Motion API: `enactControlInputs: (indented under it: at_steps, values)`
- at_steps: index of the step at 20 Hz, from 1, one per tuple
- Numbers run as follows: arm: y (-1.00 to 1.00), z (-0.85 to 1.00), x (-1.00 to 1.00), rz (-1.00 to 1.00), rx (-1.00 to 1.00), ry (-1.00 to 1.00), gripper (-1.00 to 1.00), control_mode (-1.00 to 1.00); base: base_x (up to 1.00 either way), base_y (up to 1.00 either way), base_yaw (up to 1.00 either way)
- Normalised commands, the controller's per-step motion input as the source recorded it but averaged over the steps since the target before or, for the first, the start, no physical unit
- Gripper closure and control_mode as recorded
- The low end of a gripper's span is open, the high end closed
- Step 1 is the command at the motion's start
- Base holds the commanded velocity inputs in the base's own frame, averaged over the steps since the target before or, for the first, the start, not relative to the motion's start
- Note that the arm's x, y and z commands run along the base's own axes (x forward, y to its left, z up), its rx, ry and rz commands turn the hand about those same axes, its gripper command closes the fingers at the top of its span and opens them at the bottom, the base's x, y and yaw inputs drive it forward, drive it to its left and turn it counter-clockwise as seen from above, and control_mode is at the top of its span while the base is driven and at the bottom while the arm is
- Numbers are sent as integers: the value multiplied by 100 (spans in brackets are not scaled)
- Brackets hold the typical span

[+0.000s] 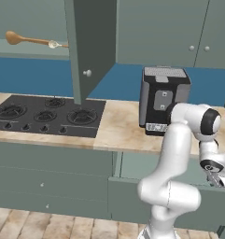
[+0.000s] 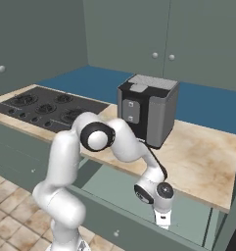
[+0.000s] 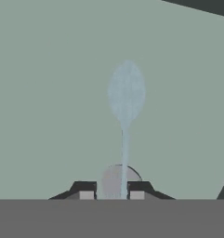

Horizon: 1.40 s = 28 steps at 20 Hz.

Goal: Organize the utensils by type. Pick up the wooden spoons from the counter and place them in the open cabinet. Then pick up the metallic utensils from the counter and place them in the open drawer.

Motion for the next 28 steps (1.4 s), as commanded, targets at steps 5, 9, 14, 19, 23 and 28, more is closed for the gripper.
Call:
enactControlInputs:
  at_steps: [5,9,14,19,23,28]
  values:
    - [0,30,-1,0,0,0,-100,-100,0,0,0]
    - [0,62,0,0,0,0,-100,-100,0,0,0]
    - [0,77,-10,2,0,0,-100,-100,0,0,0]
    - [0,90,-10,8,0,0,-100,-100,0,0,0]
    - [0,97,-13,20,0,0,-100,-100,0,0,0]
    - [8,100,0,17,0,0,-100,-100,0,0,0]
